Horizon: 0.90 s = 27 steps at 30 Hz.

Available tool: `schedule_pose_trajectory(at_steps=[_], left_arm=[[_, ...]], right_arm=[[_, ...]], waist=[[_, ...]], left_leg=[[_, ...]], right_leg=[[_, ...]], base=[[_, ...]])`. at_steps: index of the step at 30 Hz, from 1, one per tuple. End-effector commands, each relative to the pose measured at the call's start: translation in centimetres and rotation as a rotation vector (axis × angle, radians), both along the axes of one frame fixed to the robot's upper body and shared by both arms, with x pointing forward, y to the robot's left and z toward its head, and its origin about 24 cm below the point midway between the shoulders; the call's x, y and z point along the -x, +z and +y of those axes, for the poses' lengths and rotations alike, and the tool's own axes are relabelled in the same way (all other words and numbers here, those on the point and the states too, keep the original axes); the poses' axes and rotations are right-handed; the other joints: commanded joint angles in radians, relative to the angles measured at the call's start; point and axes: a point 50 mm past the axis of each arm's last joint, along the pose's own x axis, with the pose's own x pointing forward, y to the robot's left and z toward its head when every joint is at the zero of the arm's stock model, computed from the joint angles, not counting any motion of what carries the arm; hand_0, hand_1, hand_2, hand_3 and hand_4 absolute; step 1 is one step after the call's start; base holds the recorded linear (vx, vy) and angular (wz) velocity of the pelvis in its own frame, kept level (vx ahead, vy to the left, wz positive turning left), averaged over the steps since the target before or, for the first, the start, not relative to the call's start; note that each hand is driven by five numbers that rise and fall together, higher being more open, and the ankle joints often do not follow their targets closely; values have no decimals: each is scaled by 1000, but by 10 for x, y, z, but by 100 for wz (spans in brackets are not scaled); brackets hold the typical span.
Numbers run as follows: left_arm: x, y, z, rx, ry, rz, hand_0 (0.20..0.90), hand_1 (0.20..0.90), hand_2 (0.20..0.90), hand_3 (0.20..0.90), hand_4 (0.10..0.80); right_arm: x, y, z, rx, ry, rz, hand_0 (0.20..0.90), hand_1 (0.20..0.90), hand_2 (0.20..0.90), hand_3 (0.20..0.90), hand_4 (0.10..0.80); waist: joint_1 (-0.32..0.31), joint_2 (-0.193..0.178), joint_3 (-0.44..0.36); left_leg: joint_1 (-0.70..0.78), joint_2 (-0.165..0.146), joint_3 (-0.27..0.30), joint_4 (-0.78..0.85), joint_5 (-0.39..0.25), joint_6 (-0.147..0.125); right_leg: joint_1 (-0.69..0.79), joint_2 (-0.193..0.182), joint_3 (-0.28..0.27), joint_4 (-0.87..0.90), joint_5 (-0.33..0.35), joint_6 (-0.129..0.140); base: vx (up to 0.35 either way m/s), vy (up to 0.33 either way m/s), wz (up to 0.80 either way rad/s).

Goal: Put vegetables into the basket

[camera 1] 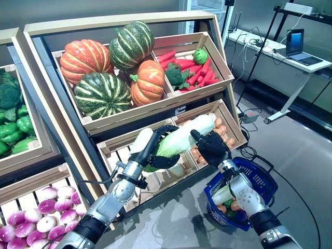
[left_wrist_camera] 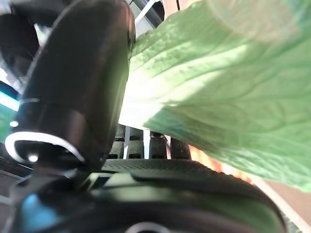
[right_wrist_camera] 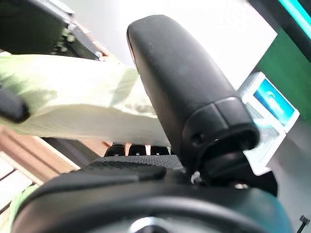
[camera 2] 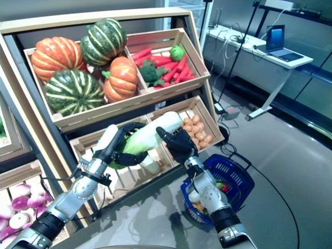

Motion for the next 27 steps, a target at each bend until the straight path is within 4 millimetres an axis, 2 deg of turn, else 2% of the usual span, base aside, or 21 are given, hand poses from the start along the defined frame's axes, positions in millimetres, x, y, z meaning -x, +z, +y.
schedule_pose_trajectory(at_steps=[1, 11, 12, 13, 14, 27], left_arm=[[-13, 68, -35, 48, -215, -390, 300, 300, 300, 300, 400], [-8, 50, -48, 3, -288, -348, 300, 300, 300, 300, 400], [-8, 49, -49, 8, -292, -345, 300, 300, 300, 300, 400], [-7, 49, -50, 15, -299, -351, 300, 300, 300, 300, 400], [-7, 50, -51, 21, -302, -354, 300, 300, 300, 300, 400], [-9, 61, -58, 91, -295, -374, 300, 300, 300, 300, 400]], right_arm=[[-32, 67, 13, -153, -2, -241, 900, 900, 900, 900, 800], [-37, 89, 25, -176, 20, -304, 900, 900, 900, 900, 800], [-38, 91, 26, -176, 31, -310, 648, 648, 648, 648, 632], [-37, 92, 27, -179, 39, -324, 352, 352, 352, 352, 435], [-37, 92, 28, -184, 49, -333, 300, 300, 300, 300, 400], [-41, 94, 25, -167, 26, -325, 300, 300, 300, 300, 400]], waist=[[3, 14, -68], [-6, 13, -72], [-7, 12, -73], [-7, 12, -73], [-7, 12, -74], [-11, 8, -77]], left_leg=[[-24, -11, 5, 9, -69, -6], [-28, -11, 9, 8, -72, -6], [-28, -12, 10, 8, -71, -5], [-29, -12, 12, 8, -71, -5], [-29, -12, 12, 8, -70, -5], [-36, -11, 5, 6, -68, -7]], right_leg=[[-41, -35, 35, 38, 6, 25], [-48, -36, 51, 33, 8, 28], [-49, -36, 53, 33, 8, 27], [-51, -36, 54, 33, 9, 28], [-51, -35, 55, 33, 10, 27], [-56, -31, 65, 26, 15, 27]], base=[[0, 0, 0], [0, 0, 0], [0, 0, 0], [0, 0, 0], [0, 0, 0], [0, 0, 0]])
